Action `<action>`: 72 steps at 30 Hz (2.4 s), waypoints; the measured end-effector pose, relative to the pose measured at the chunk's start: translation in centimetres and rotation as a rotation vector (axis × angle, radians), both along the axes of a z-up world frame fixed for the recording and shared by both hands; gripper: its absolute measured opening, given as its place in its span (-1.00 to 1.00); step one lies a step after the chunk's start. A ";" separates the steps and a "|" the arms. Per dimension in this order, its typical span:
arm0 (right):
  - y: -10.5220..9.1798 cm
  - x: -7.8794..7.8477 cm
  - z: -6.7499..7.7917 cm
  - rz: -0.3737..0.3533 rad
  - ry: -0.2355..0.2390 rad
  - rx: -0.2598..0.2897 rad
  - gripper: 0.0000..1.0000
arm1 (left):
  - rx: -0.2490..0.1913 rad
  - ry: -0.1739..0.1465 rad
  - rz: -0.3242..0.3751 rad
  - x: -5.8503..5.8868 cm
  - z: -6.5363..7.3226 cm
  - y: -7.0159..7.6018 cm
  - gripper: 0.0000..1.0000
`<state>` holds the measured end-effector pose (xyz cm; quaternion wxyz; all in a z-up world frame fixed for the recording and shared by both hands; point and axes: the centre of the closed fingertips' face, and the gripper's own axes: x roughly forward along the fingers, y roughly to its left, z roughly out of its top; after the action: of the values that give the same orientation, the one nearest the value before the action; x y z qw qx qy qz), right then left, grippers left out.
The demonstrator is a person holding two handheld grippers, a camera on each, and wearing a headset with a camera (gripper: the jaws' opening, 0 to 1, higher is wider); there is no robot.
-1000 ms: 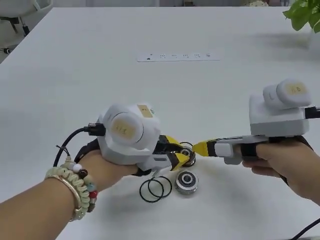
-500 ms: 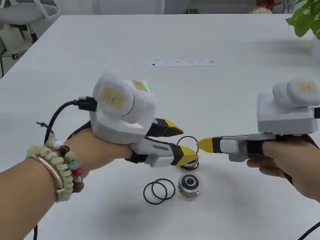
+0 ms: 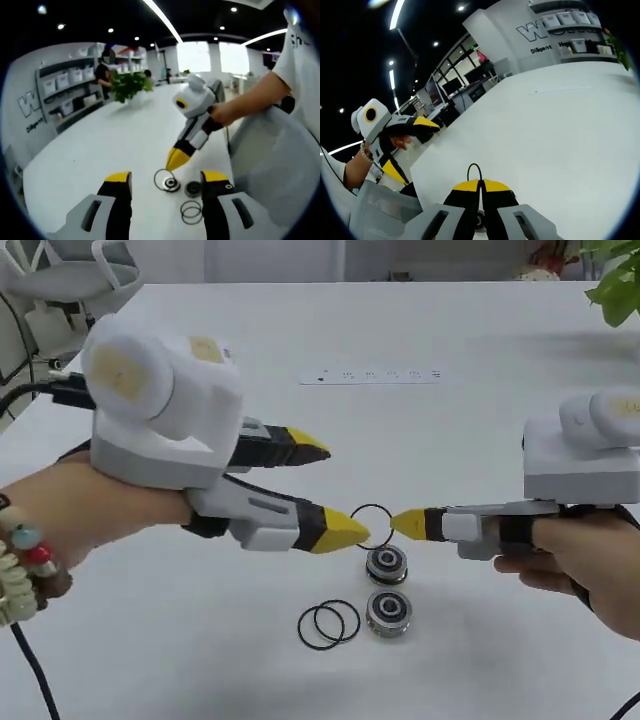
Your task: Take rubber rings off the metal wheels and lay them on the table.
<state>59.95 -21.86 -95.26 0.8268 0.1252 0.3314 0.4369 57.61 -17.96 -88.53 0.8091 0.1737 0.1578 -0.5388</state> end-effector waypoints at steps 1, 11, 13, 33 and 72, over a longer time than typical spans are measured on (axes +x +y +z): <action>0.2 -0.2 0.1 0.007 -0.001 0.002 -1.00 | -0.004 -0.009 0.009 -0.2 0.3 0.5 0.16; 2.0 -1.7 0.2 0.080 0.007 0.008 -1.00 | -0.044 -0.007 0.062 -3.1 1.7 3.9 0.41; 2.3 -2.1 0.1 0.098 0.017 0.011 -1.00 | -0.044 -0.002 0.074 -3.6 1.5 4.3 0.45; 3.8 -5.0 -3.1 0.237 0.063 -0.092 -1.00 | -0.053 0.087 0.226 -6.7 -3.5 9.1 0.72; 4.1 -5.2 -5.8 0.318 -0.056 -0.261 -0.97 | -0.041 0.142 0.279 -8.1 -5.6 9.5 0.70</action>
<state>54.77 -17.73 -101.07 0.7654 -0.0491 0.3777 0.5188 49.49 -8.42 -94.11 0.8662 0.0948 0.2262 -0.4353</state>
